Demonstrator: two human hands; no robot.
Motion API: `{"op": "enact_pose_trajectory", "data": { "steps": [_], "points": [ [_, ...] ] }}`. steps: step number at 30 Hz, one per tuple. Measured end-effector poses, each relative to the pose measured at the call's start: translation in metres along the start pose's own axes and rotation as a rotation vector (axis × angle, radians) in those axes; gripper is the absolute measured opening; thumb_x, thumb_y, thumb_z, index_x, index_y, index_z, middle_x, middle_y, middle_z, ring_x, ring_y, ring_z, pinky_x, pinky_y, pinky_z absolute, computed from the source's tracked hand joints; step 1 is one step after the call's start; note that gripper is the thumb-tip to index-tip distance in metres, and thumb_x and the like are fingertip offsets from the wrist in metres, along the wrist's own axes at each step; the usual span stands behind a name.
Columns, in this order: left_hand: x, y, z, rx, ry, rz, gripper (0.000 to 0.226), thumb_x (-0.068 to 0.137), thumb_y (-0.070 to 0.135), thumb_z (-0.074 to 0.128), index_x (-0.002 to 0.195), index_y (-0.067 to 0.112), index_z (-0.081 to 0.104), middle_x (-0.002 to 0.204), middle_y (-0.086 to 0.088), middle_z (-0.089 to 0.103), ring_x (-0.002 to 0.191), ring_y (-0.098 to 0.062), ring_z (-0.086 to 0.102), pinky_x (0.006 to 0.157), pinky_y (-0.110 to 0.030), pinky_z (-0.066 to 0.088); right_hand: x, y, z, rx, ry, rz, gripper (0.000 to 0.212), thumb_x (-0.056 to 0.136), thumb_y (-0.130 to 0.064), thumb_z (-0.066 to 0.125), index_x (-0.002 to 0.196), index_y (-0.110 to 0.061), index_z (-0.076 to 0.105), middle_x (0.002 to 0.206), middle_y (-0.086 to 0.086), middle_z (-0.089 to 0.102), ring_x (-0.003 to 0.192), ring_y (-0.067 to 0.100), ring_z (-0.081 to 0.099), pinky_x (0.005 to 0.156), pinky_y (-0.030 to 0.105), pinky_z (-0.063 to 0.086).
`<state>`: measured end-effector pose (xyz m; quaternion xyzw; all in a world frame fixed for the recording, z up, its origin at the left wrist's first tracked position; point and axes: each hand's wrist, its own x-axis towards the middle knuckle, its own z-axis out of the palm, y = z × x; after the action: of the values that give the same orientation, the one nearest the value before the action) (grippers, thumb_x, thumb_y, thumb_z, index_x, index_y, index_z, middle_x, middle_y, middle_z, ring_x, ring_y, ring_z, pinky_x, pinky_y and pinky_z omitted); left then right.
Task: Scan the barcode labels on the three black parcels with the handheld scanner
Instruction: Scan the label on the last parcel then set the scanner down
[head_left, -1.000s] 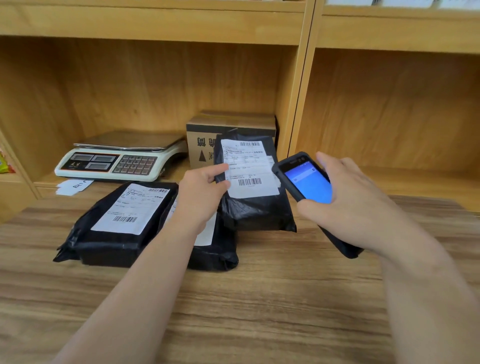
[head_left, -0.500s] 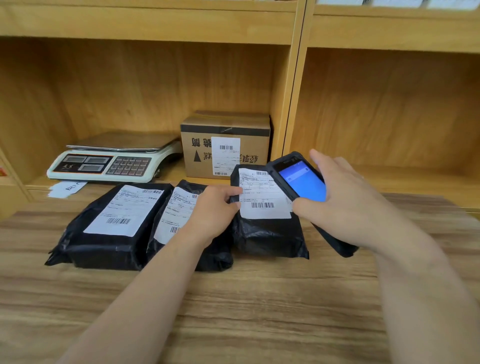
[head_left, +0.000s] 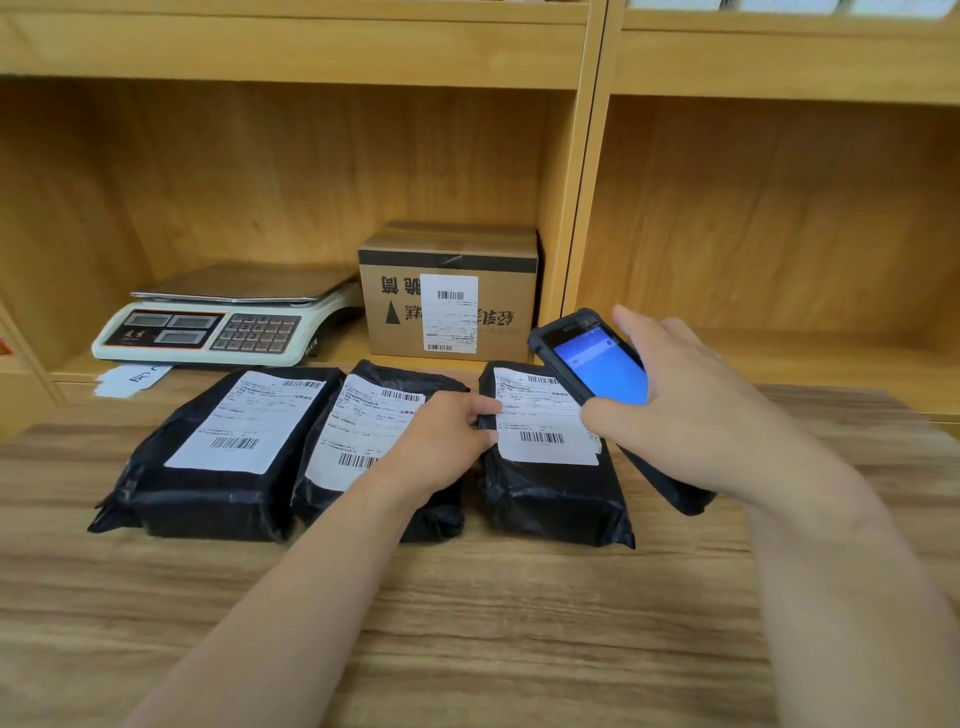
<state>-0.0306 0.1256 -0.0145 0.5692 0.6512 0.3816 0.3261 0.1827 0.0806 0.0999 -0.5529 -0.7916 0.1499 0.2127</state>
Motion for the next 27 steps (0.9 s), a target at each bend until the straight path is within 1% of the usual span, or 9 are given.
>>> {"op": "enact_pose_trajectory", "data": {
  "steps": [5, 7, 11, 13, 16, 19, 23, 25, 27],
  "points": [
    [-0.001, 0.0, -0.002, 0.172, -0.031, 0.067, 0.041, 0.097, 0.005, 0.065, 0.133, 0.023, 0.07, 0.123, 0.002, 0.071, 0.123, -0.023, 0.064, 0.108, -0.043, 0.052, 0.0, -0.001, 0.0, -0.007, 0.002, -0.006, 0.095, 0.075, -0.047, 0.062, 0.156, -0.028, 0.016, 0.125, -0.008, 0.035, 0.108, 0.015, 0.043, 0.076, 0.032, 0.037],
    [-0.003, 0.001, -0.003, 0.22, -0.039, 0.096, 0.037, 0.097, 0.004, 0.063, 0.125, 0.025, 0.074, 0.115, 0.004, 0.069, 0.12, -0.023, 0.064, 0.107, -0.038, 0.052, 0.0, 0.0, 0.0, -0.005, 0.001, -0.005, 0.095, 0.076, -0.047, 0.062, 0.156, -0.03, 0.016, 0.126, -0.008, 0.035, 0.109, 0.015, 0.043, 0.076, 0.032, 0.038],
    [-0.005, 0.005, -0.005, 0.308, -0.006, 0.132, 0.032, 0.097, 0.009, 0.065, 0.121, 0.027, 0.075, 0.12, 0.003, 0.068, 0.115, -0.021, 0.063, 0.098, -0.03, 0.049, -0.001, 0.0, 0.001, -0.003, 0.003, -0.01, 0.096, 0.074, -0.048, 0.062, 0.156, -0.033, 0.016, 0.127, -0.009, 0.035, 0.111, 0.015, 0.044, 0.079, 0.033, 0.039],
    [-0.004, 0.006, -0.007, 0.314, 0.02, 0.13, 0.029, 0.096, 0.016, 0.067, 0.122, 0.028, 0.074, 0.12, 0.008, 0.069, 0.111, -0.016, 0.064, 0.098, -0.027, 0.049, -0.002, 0.0, 0.0, 0.001, 0.006, -0.018, 0.095, 0.073, -0.048, 0.061, 0.156, -0.034, 0.017, 0.125, -0.01, 0.034, 0.11, 0.015, 0.044, 0.078, 0.033, 0.039],
    [-0.004, 0.009, -0.016, 0.247, 0.085, 0.094, 0.026, 0.091, 0.028, 0.073, 0.116, 0.031, 0.075, 0.111, 0.008, 0.074, 0.104, -0.016, 0.069, 0.098, -0.035, 0.056, -0.004, -0.001, -0.001, 0.006, 0.002, -0.033, 0.092, 0.072, -0.048, 0.061, 0.154, -0.035, 0.02, 0.125, -0.011, 0.036, 0.108, 0.015, 0.046, 0.073, 0.032, 0.039],
    [-0.006, 0.013, -0.025, 0.232, 0.181, 0.094, 0.016, 0.09, 0.031, 0.073, 0.105, 0.035, 0.076, 0.107, 0.009, 0.077, 0.106, -0.013, 0.068, 0.09, -0.027, 0.05, -0.006, -0.003, -0.002, 0.032, -0.016, -0.053, 0.087, 0.073, -0.047, 0.062, 0.151, -0.037, 0.024, 0.124, -0.01, 0.039, 0.108, 0.014, 0.046, 0.074, 0.031, 0.04],
    [-0.012, 0.022, -0.021, 0.286, 0.273, 0.16, 0.038, 0.094, 0.028, 0.07, 0.132, 0.025, 0.068, 0.124, 0.001, 0.074, 0.108, -0.01, 0.064, 0.086, -0.024, 0.041, -0.011, -0.006, -0.005, 0.078, -0.001, -0.075, 0.092, 0.076, -0.044, 0.064, 0.155, -0.036, 0.018, 0.132, -0.013, 0.037, 0.117, 0.01, 0.041, 0.083, 0.031, 0.036],
    [-0.017, 0.03, -0.015, 0.321, 0.285, 0.228, 0.042, 0.095, 0.022, 0.067, 0.137, 0.021, 0.066, 0.133, -0.001, 0.07, 0.108, -0.009, 0.061, 0.088, -0.025, 0.045, -0.016, -0.008, -0.008, 0.095, 0.021, -0.086, 0.092, 0.075, -0.043, 0.064, 0.155, -0.036, 0.018, 0.132, -0.013, 0.038, 0.12, 0.01, 0.04, 0.085, 0.03, 0.036],
    [-0.021, 0.035, -0.012, 0.337, 0.285, 0.289, 0.04, 0.096, 0.021, 0.065, 0.137, 0.022, 0.066, 0.136, 0.0, 0.068, 0.118, -0.016, 0.063, 0.094, -0.027, 0.046, -0.022, -0.009, -0.011, 0.105, 0.046, -0.092, 0.09, 0.075, -0.043, 0.065, 0.153, -0.038, 0.02, 0.127, -0.012, 0.039, 0.12, 0.011, 0.041, 0.082, 0.03, 0.037]
  ]
}}
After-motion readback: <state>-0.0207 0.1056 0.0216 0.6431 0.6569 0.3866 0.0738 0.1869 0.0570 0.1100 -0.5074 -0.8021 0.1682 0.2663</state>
